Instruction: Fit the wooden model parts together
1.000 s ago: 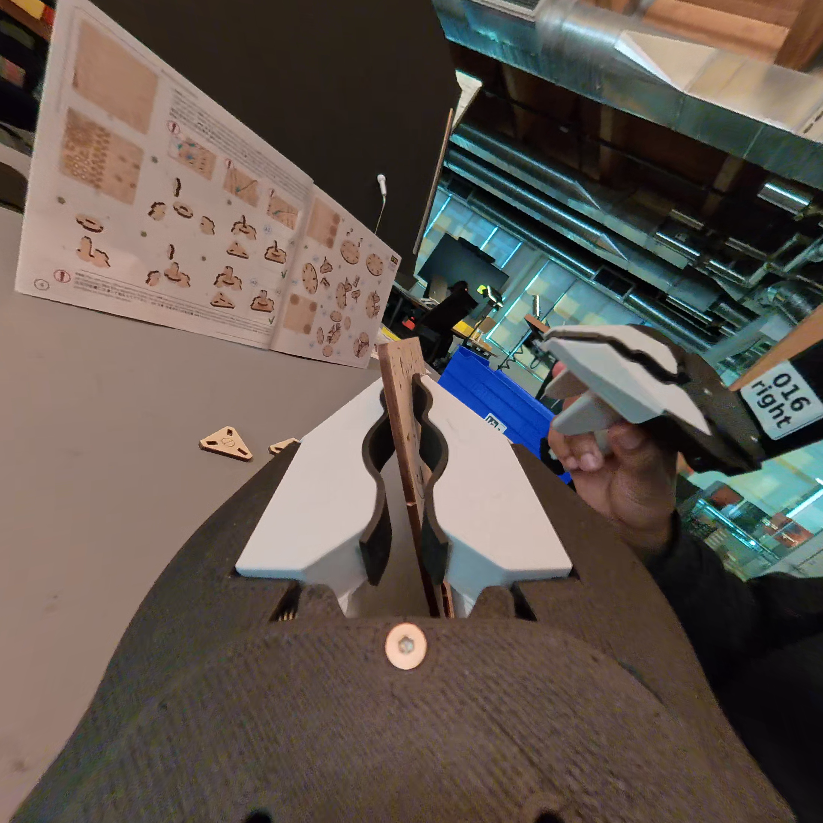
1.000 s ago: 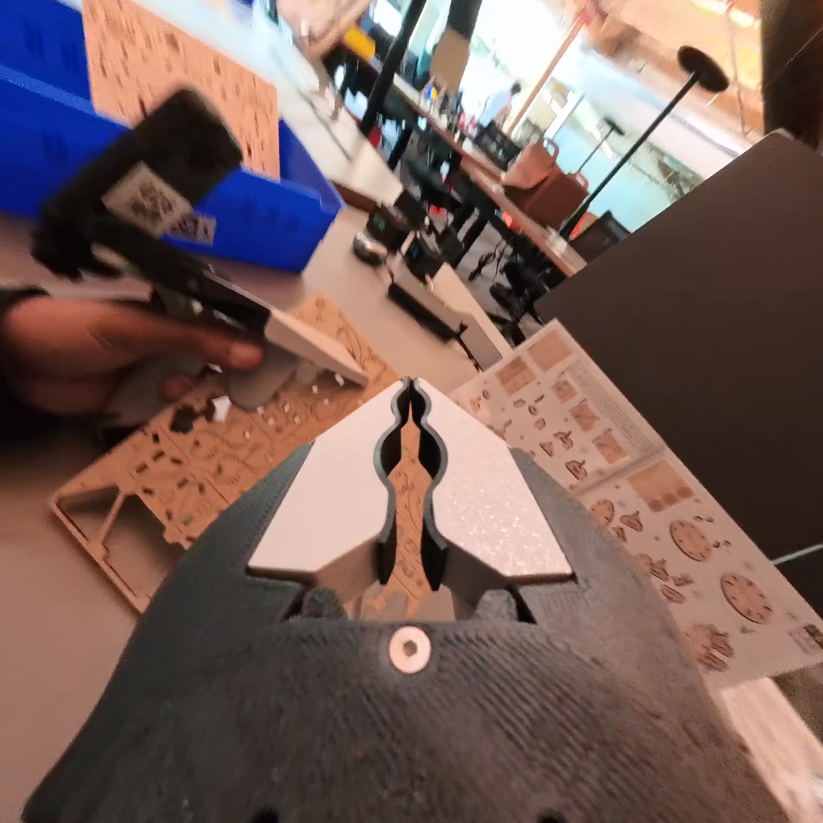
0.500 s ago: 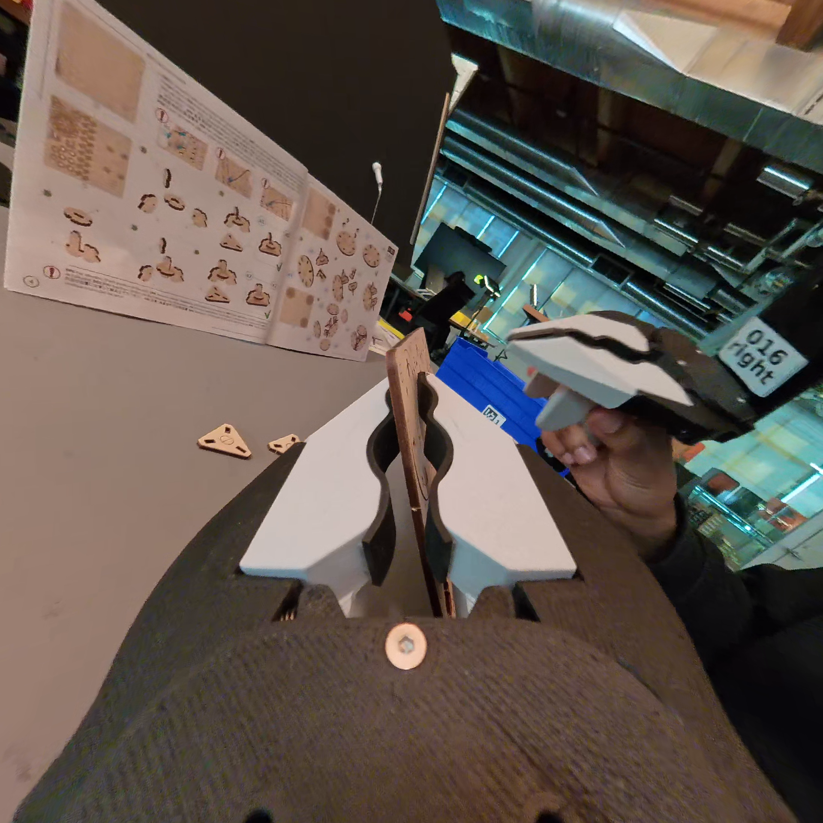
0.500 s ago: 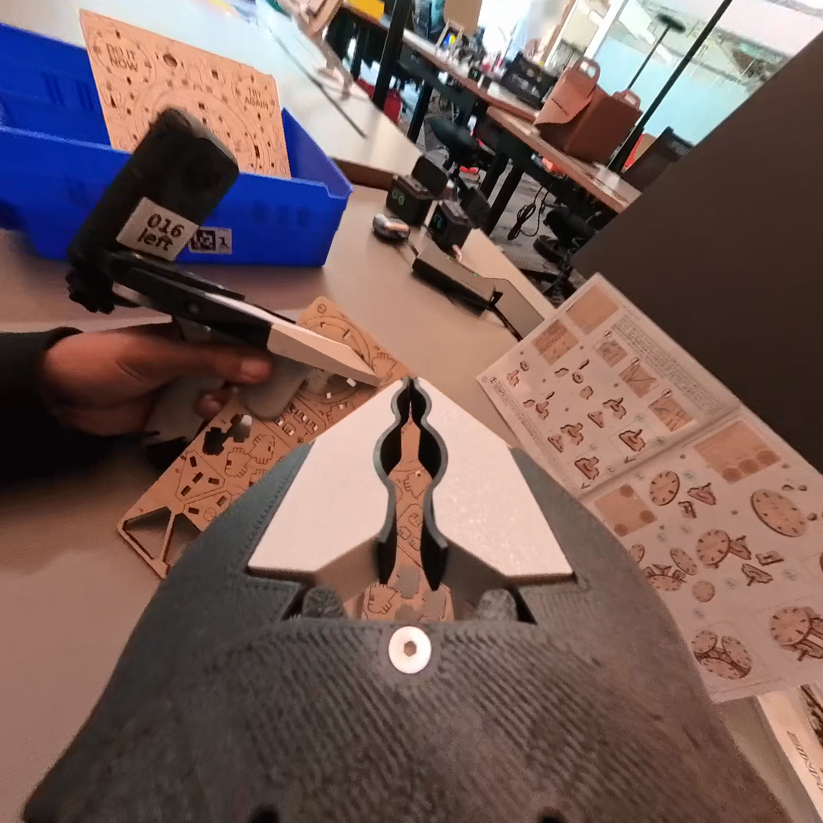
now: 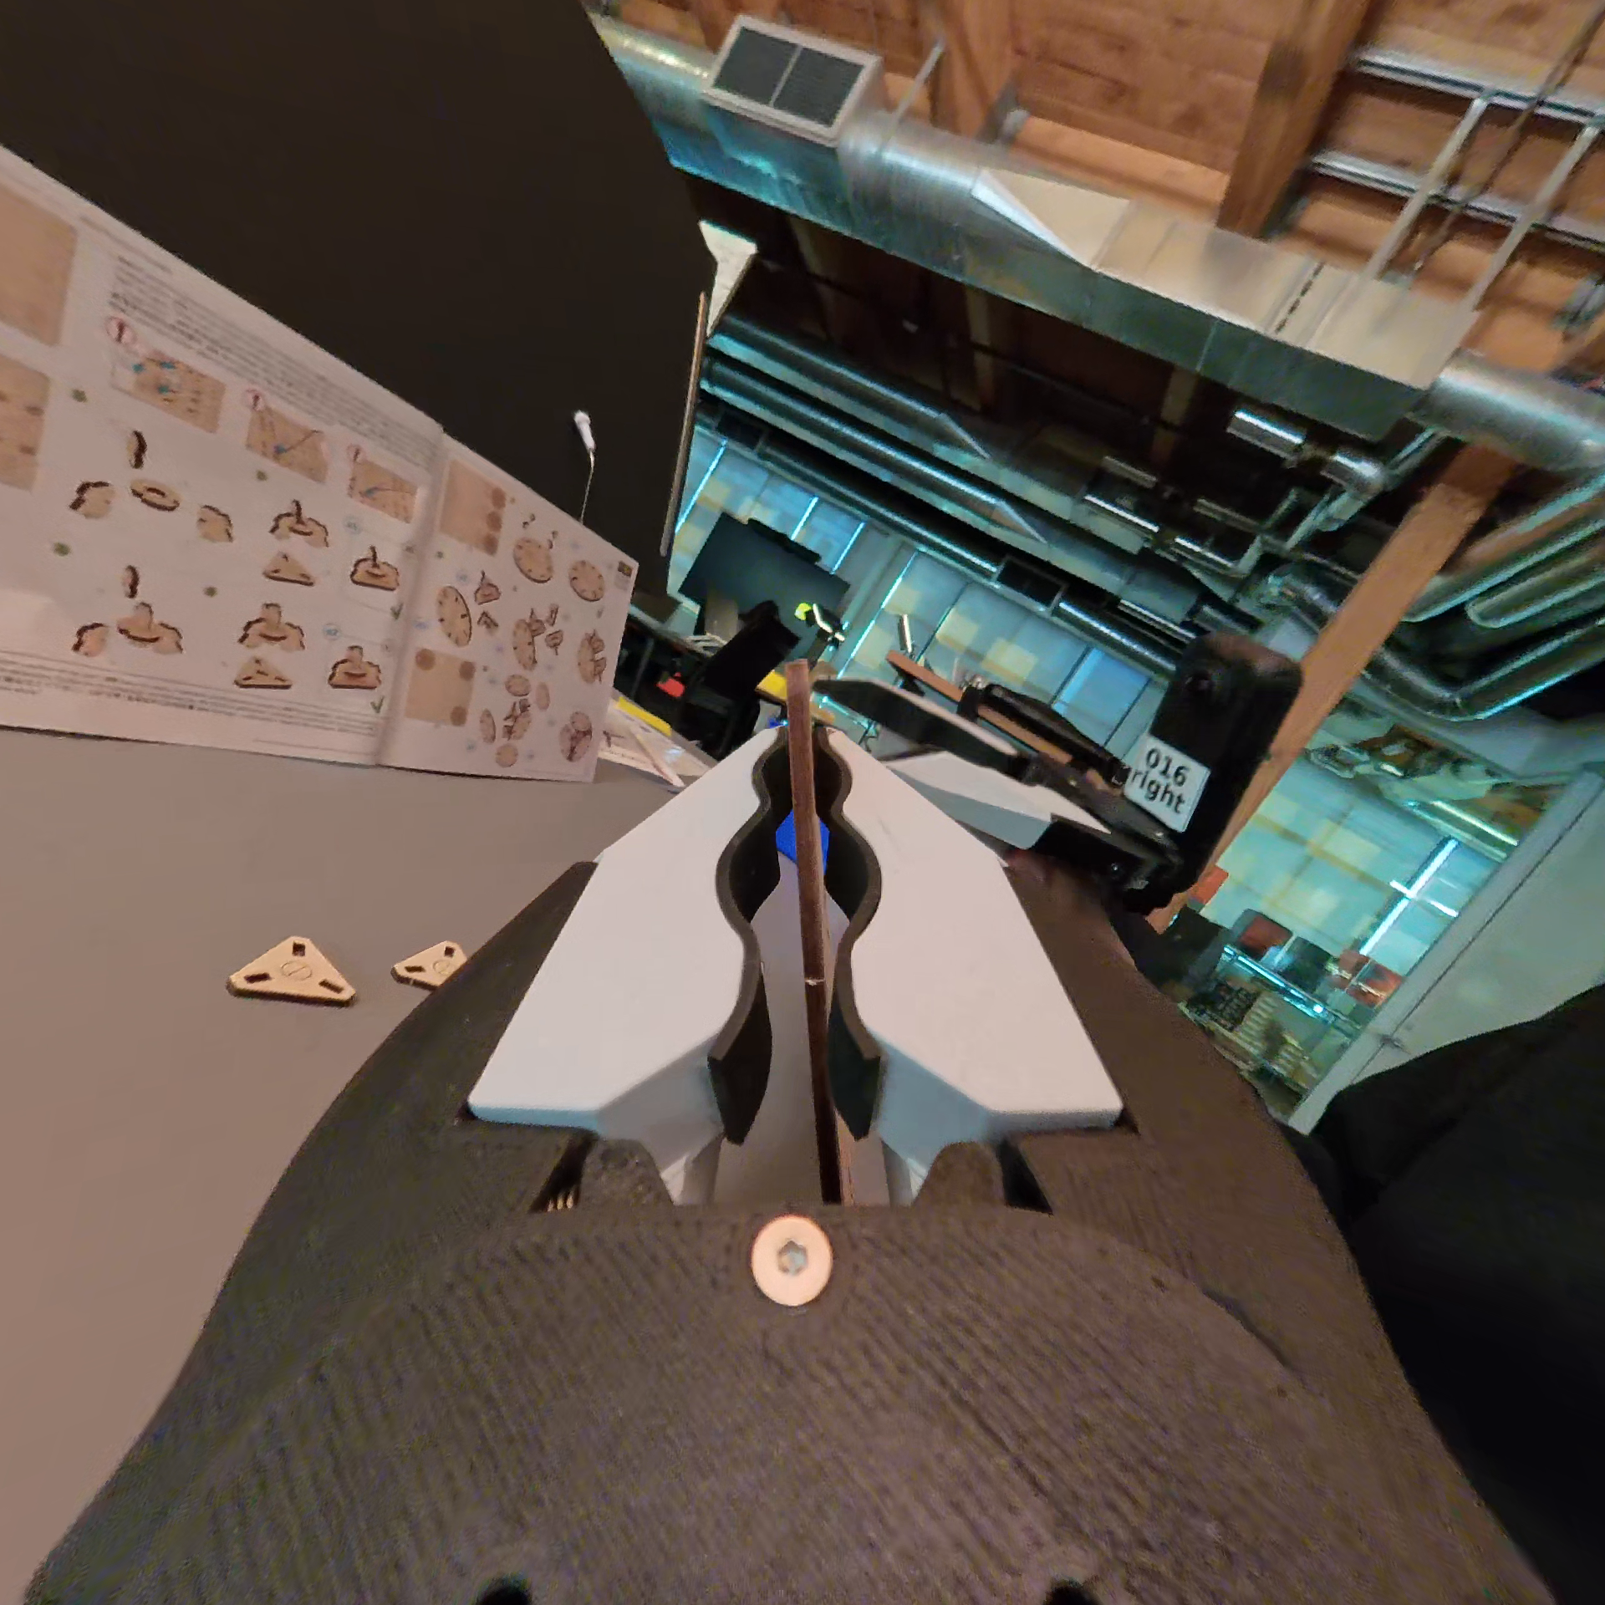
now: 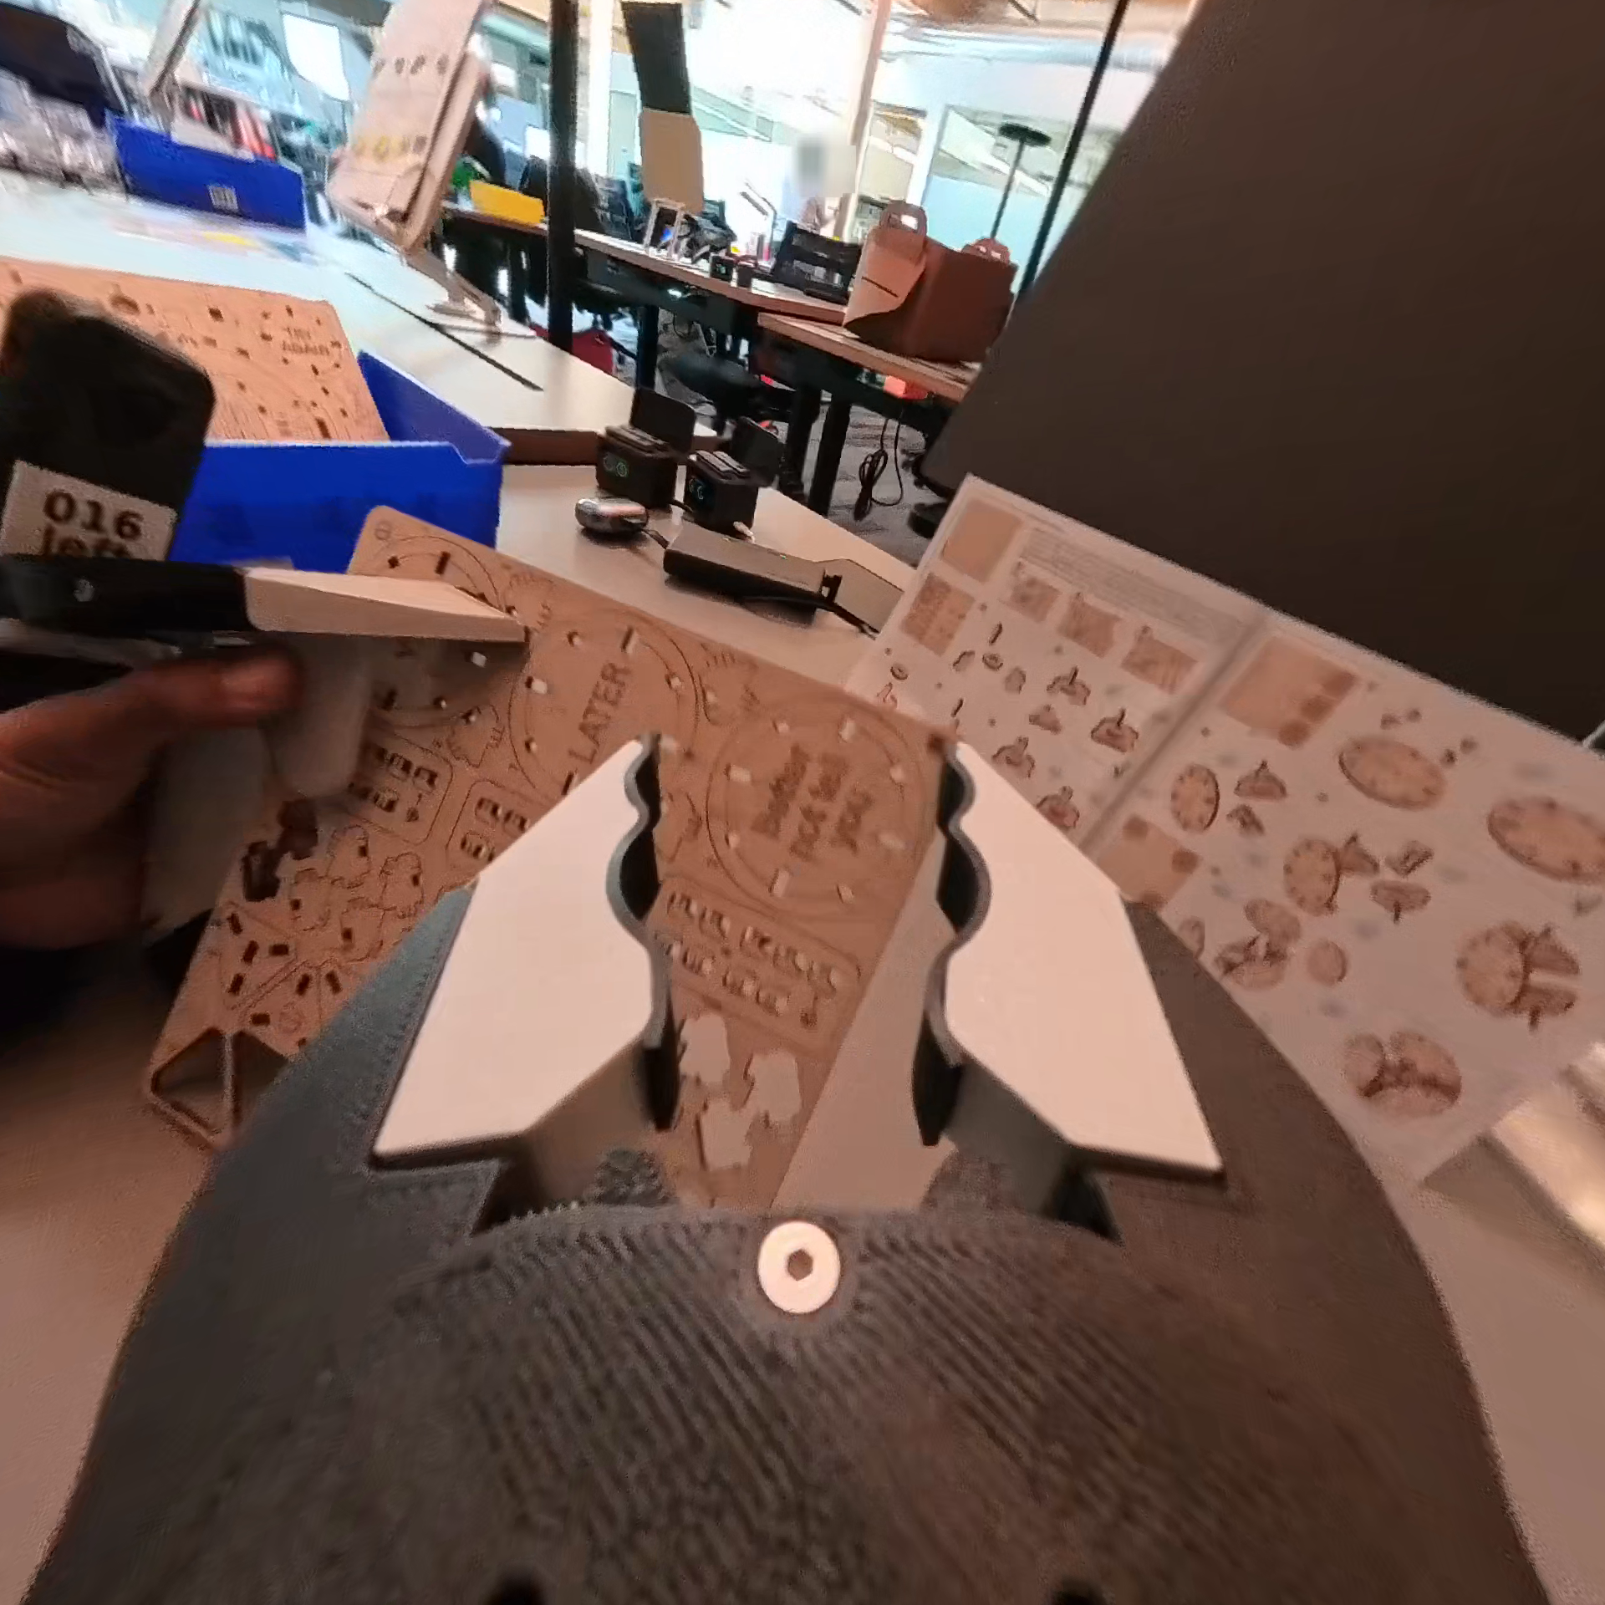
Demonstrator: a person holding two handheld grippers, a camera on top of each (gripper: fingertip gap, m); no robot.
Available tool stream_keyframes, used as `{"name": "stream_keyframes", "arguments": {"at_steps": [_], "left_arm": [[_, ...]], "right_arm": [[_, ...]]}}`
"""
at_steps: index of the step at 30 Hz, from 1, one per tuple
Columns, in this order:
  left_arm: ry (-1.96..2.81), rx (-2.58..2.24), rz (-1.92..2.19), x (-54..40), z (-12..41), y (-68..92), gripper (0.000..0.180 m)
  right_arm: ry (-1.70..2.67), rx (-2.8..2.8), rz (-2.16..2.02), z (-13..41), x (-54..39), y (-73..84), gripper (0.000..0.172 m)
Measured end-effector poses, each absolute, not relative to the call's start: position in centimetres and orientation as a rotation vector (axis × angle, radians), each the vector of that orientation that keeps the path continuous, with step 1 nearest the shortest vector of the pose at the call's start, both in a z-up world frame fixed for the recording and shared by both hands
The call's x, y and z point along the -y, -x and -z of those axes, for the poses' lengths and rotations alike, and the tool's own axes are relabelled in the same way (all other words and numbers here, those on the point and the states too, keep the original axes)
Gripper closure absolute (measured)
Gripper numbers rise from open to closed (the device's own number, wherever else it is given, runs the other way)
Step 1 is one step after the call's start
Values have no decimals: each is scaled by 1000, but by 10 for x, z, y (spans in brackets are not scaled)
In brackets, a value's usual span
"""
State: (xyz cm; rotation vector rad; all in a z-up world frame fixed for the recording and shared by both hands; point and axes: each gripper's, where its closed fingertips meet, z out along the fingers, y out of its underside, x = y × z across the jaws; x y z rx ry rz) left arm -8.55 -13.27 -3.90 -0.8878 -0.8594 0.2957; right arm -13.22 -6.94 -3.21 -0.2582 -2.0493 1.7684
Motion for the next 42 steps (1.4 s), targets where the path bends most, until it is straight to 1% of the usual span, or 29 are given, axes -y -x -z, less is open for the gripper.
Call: {"name": "stream_keyframes", "arguments": {"at_steps": [2,5,6,8,9,10,11,12,13,14,17,20,22,25,28,33,34,36,37,38,39,41,42], "left_arm": [[847,847,-281,137,36,84,178],[760,797,-187,141,27,78,178],[756,773,-134,137,26,76,178],[824,735,-5,116,30,71,178],[873,715,26,106,33,68,177],[896,686,39,102,32,64,176],[936,658,55,97,33,59,176],[982,679,38,96,37,59,167],[1019,712,-6,100,41,60,148],[1046,717,-52,105,40,58,138],[1139,702,-188,114,27,49,134],[1375,653,-285,97,23,41,132],[1526,620,-285,83,19,36,129],[1725,618,-216,66,29,37,118],[1860,664,-129,65,50,40,119],[1914,687,64,58,72,24,131],[1927,683,71,55,77,21,130],[1942,708,6,51,86,22,117],[1928,699,-43,50,87,24,115],[1893,691,-98,50,84,26,116],[1846,686,-143,49,81,28,121],[1776,666,-135,44,75,22,150],[1758,668,-100,42,75,18,156]], "right_arm": [[365,2105,-1848,39,59,130,101],[477,2301,-1910,62,51,119,95],[468,2402,-1946,68,51,108,100],[413,2607,-2089,68,52,82,126],[367,2691,-2185,62,49,69,151],[345,2759,-2260,56,44,61,166],[354,2821,-2283,53,39,57,170],[361,2883,-2253,54,33,55,171],[358,2948,-2194,56,26,55,171],[360,3018,-2127,57,19,54,171],[396,3222,-1930,63,1,55,171],[341,3454,-1703,70,-6,48,171],[252,3582,-1545,74,-6,42,170],[105,3677,-1370,74,3,39,170],[-79,3717,-1260,70,15,33,170],[-383,3696,-1146,64,27,15,169],[-405,3685,-1140,64,30,13,169],[-440,3672,-1138,63,35,9,169],[-449,3664,-1130,65,35,9,169],[-448,3655,-1124,67,35,10,168],[-442,3649,-1126,68,35,11,168],[-435,3650,-1129,71,32,13,167],[-448,3658,-1125,73,30,13,167]]}}
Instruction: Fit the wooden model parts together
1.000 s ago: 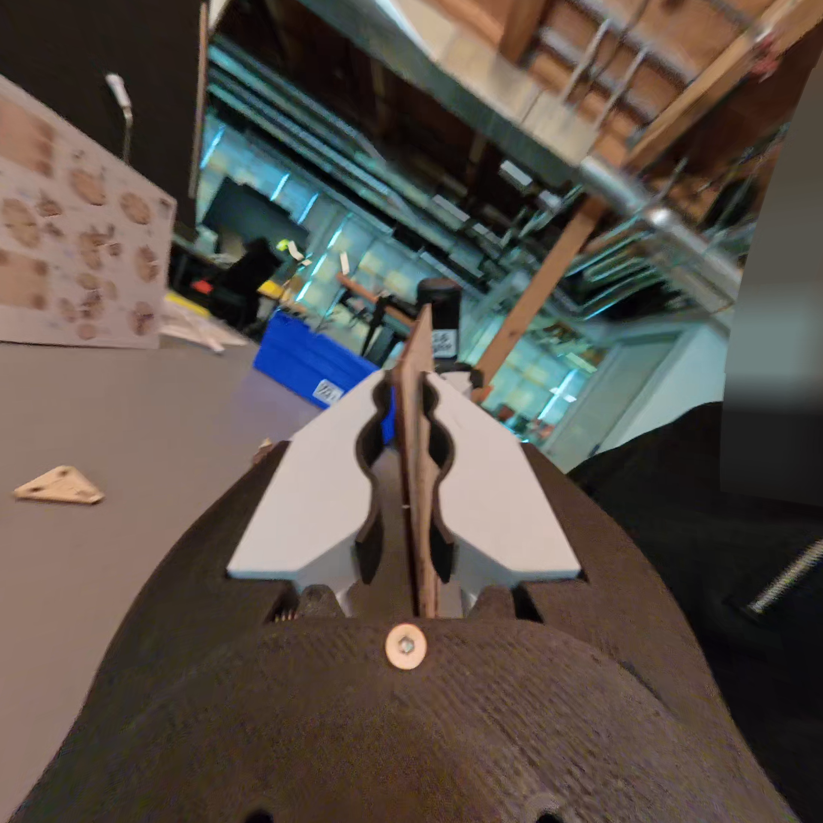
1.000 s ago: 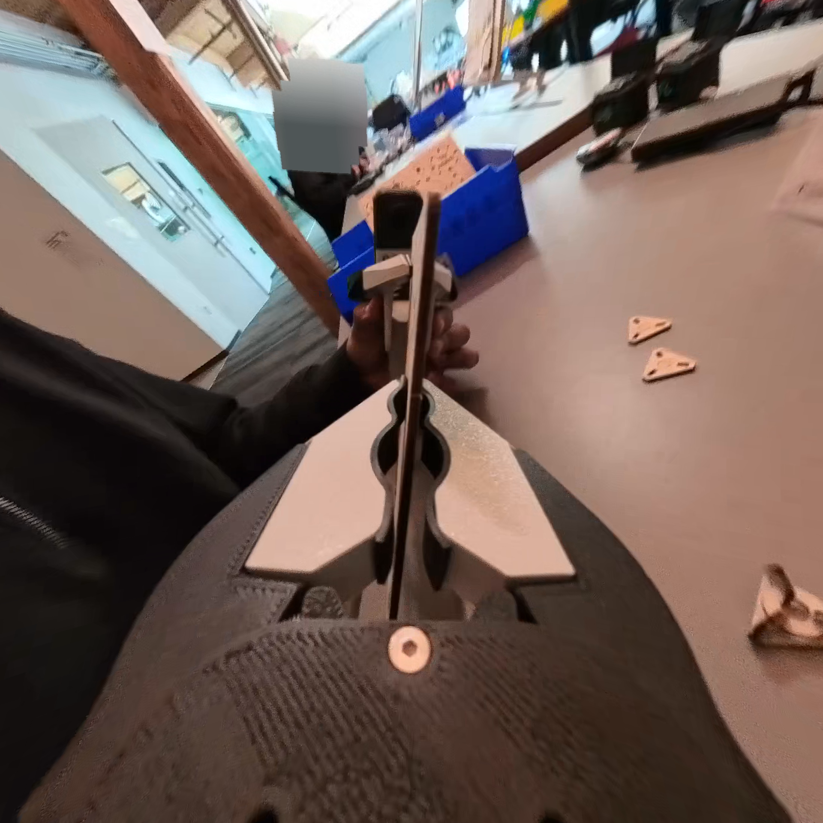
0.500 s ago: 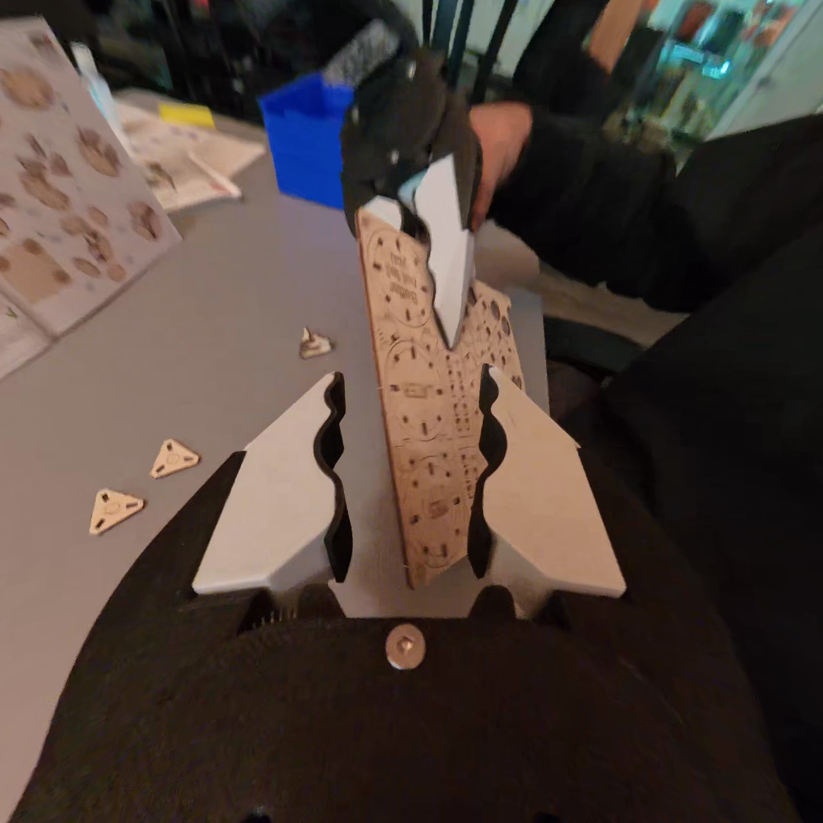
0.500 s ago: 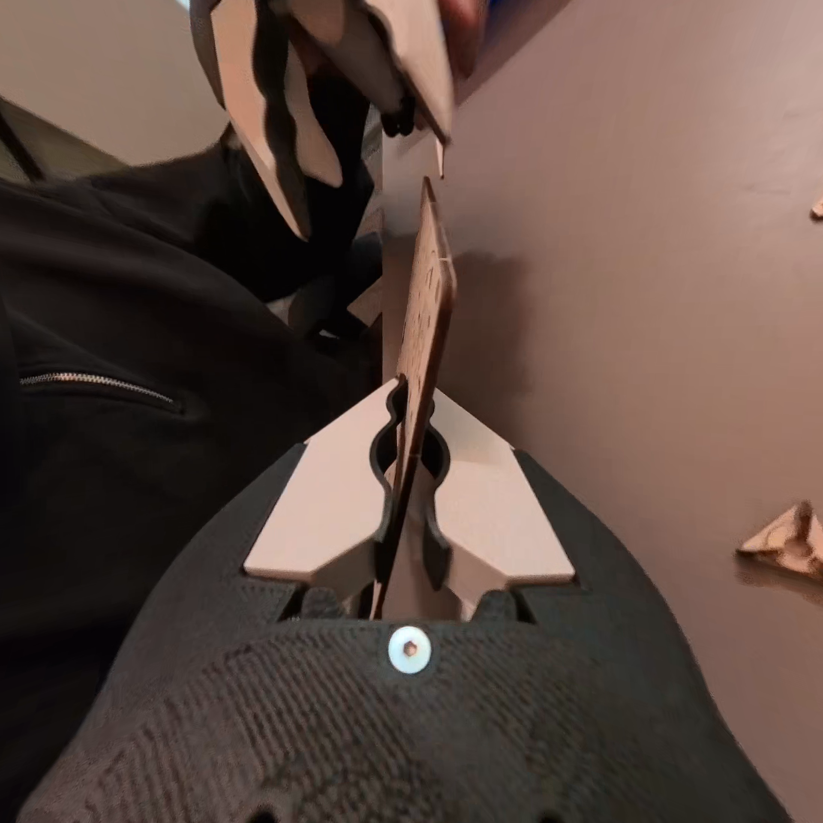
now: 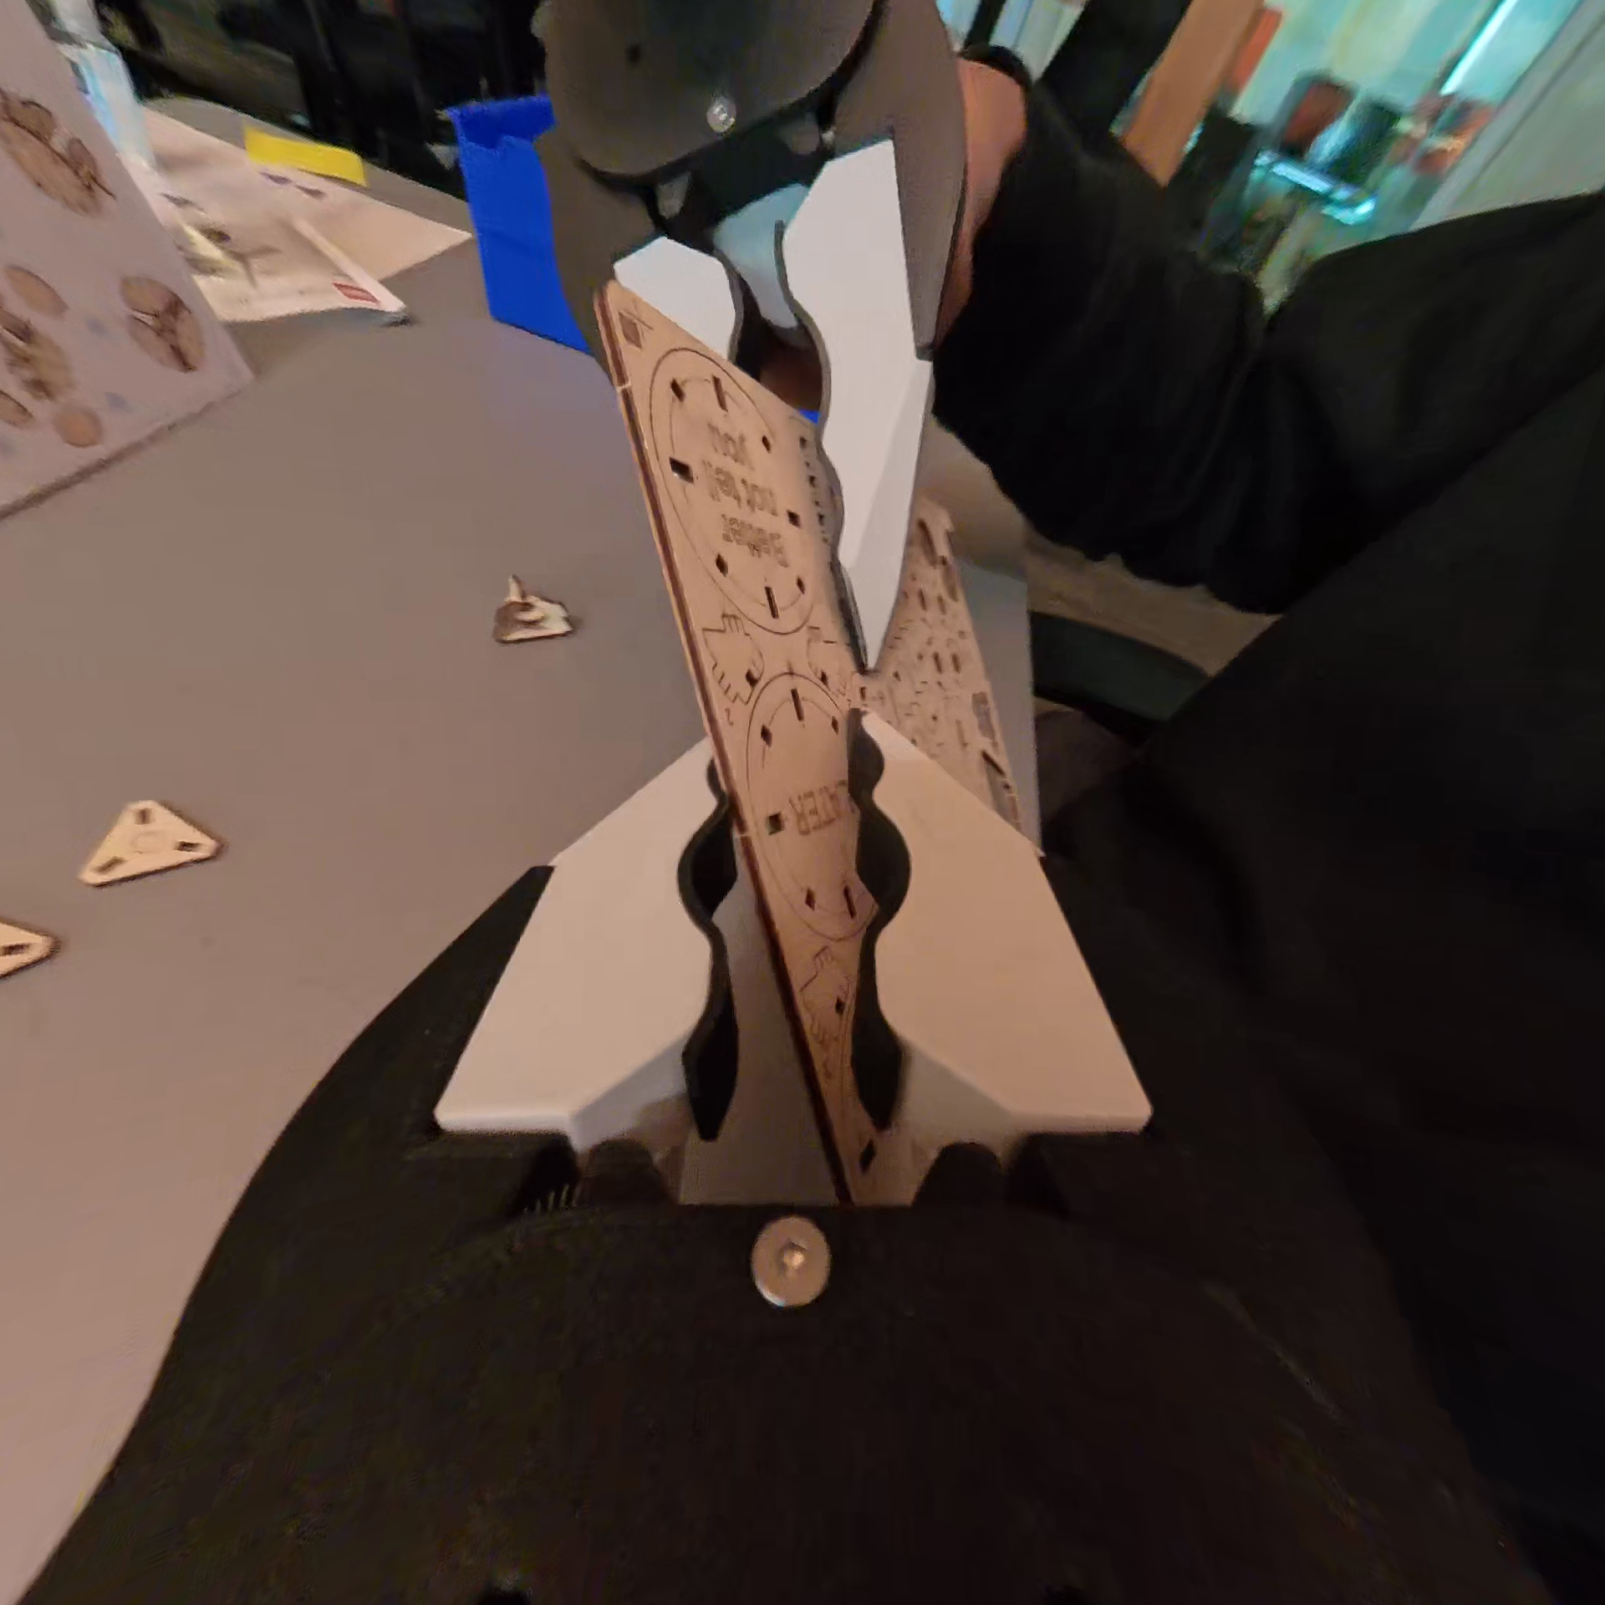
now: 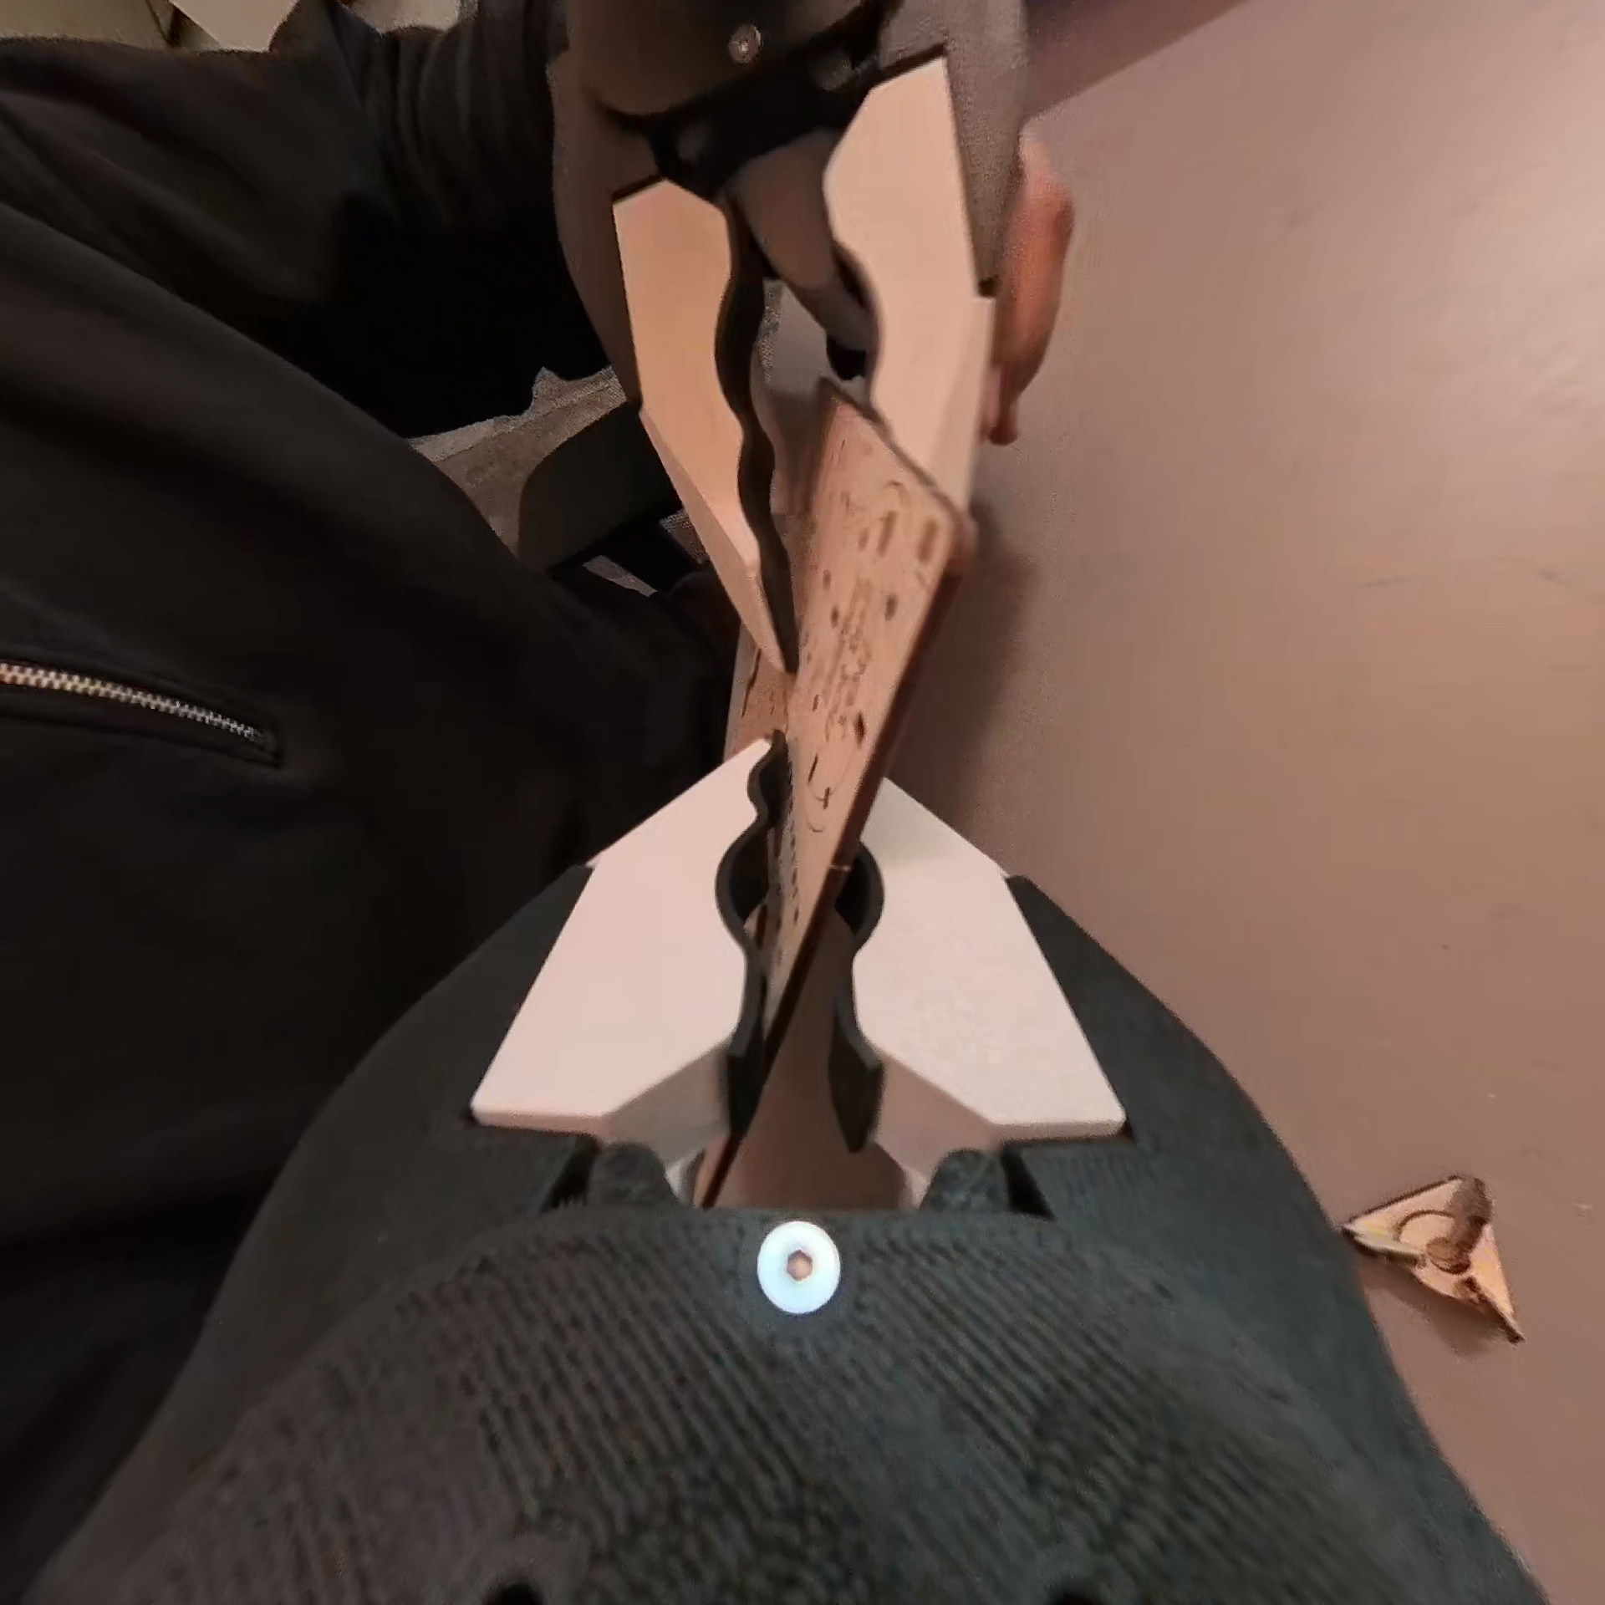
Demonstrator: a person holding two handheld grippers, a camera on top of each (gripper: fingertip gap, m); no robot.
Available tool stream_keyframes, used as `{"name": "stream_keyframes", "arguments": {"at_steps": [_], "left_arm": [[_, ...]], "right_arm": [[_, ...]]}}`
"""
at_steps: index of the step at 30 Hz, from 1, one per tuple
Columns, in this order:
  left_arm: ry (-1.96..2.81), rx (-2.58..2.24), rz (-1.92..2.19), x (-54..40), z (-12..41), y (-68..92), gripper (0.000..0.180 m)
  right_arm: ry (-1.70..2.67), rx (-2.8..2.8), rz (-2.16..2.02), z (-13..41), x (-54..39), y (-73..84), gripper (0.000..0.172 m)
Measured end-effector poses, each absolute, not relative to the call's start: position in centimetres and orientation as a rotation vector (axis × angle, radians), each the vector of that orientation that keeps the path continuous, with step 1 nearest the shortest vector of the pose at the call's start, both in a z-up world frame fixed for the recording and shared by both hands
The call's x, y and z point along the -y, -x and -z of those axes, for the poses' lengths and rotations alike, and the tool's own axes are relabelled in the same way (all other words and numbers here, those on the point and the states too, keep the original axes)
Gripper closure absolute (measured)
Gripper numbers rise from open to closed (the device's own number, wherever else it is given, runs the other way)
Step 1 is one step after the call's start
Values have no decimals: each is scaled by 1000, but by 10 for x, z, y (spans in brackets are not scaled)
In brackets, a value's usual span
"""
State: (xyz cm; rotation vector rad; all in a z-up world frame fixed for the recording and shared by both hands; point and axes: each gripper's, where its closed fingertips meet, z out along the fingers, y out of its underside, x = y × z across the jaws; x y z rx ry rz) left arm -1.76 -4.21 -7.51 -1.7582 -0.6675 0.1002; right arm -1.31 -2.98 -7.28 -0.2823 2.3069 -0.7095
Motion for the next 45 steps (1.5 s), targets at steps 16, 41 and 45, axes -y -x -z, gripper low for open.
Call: {"name": "stream_keyframes", "arguments": {"at_steps": [16,41,45], "left_arm": [[1679,742,35,37,81,-5,170],[1477,852,221,34,87,-6,177],[1523,829,209,29,90,-10,177]], "right_arm": [[421,-2240,665,81,24,0,167],[153,-2103,896,95,22,-5,167],[257,-2129,893,96,21,-9,166]]}}
